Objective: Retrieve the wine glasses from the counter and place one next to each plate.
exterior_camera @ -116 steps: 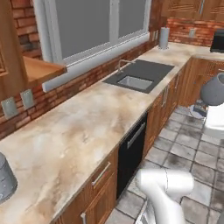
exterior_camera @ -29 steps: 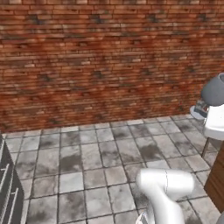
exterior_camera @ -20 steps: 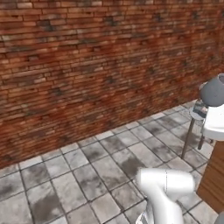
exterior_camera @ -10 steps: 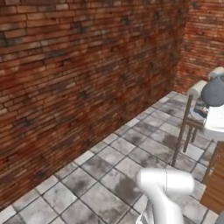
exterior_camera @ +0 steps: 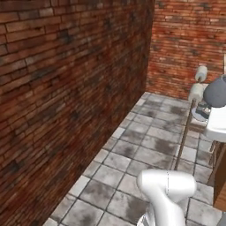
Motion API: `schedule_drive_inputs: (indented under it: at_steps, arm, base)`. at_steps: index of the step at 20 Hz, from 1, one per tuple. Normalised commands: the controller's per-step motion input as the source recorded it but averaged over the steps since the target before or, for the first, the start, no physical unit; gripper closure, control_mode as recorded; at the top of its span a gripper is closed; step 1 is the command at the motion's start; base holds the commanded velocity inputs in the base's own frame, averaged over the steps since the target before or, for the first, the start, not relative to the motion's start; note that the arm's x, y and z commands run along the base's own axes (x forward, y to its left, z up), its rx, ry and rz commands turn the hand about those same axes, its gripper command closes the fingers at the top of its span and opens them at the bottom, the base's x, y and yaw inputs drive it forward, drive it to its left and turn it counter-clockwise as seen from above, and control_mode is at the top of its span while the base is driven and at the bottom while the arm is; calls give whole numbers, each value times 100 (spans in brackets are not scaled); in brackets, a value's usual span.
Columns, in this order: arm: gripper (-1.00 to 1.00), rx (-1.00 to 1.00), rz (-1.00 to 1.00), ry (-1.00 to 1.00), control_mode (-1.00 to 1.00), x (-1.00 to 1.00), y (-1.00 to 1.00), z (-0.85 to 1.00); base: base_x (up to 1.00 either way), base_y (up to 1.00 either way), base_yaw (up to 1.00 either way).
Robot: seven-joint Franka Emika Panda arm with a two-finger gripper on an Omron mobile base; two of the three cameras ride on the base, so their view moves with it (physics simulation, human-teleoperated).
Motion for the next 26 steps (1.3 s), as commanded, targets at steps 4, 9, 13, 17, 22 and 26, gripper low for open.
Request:
schedule_drive_inputs:
  at_steps: [4,9,13,17,22,26]
  arm:
    - [100,0,0,0,100,0,0,0]
    - [100,0,0,0,100,0,0,0]
    - [100,0,0,0,100,0,0,0]
    - [100,0,0,0,100,0,0,0]
    - [100,0,0,0,100,0,0,0]
    - [100,0,0,0,100,0,0,0]
  base:
    - [100,100,-49]
    - [100,100,-49]
    - [100,100,-50]
    - [100,100,-50]
    - [100,100,-50]
    - [100,100,-50]
